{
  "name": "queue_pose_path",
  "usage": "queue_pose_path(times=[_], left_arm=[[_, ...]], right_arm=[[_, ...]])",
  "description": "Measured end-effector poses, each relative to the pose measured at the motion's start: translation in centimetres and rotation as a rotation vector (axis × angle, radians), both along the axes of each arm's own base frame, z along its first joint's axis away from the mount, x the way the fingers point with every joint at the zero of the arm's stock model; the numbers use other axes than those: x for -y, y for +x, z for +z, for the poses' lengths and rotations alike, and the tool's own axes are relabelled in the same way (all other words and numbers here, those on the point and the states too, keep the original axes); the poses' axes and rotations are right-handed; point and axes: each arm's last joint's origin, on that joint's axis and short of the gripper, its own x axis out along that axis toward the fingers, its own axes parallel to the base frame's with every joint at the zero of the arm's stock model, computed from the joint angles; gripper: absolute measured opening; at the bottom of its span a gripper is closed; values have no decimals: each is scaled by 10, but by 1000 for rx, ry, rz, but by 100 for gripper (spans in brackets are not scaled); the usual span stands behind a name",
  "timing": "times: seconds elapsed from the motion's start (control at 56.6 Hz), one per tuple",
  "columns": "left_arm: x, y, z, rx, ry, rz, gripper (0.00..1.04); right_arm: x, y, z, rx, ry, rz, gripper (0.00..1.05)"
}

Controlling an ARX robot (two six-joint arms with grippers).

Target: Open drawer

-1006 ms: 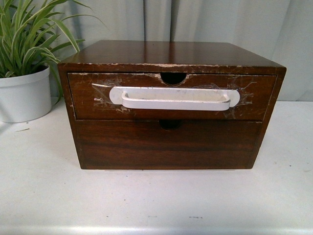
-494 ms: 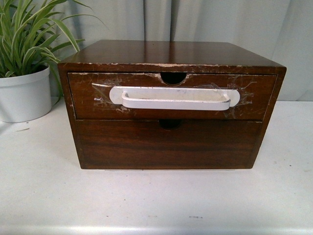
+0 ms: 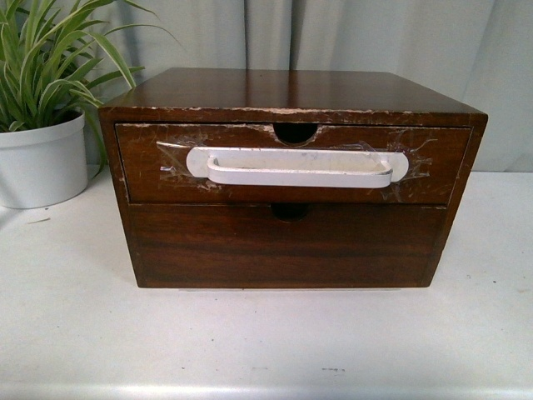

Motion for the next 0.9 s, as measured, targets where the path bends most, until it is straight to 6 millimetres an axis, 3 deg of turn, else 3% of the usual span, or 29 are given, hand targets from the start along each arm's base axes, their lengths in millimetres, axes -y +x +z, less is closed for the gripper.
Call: queue_pose_path(times=[0.194, 0.353, 0.53, 0.724, 0.9], left_arm=[[1, 2, -3, -84, -55, -94, 99], [6, 12, 12, -116, 57, -266, 99], [11, 32, 19, -178, 263, -489, 99], [15, 62, 30, -259, 466, -718, 99], [21, 95, 57, -257, 634, -854, 99]], right_arm=[[-2, 3, 1, -77, 41, -163, 96], [-7, 13, 31, -131, -58, 6, 96], [-15, 35, 50, -258, -212, 216, 96], [-22, 63, 74, -360, -366, 389, 96], [-28, 88, 95, -433, -484, 495, 96]])
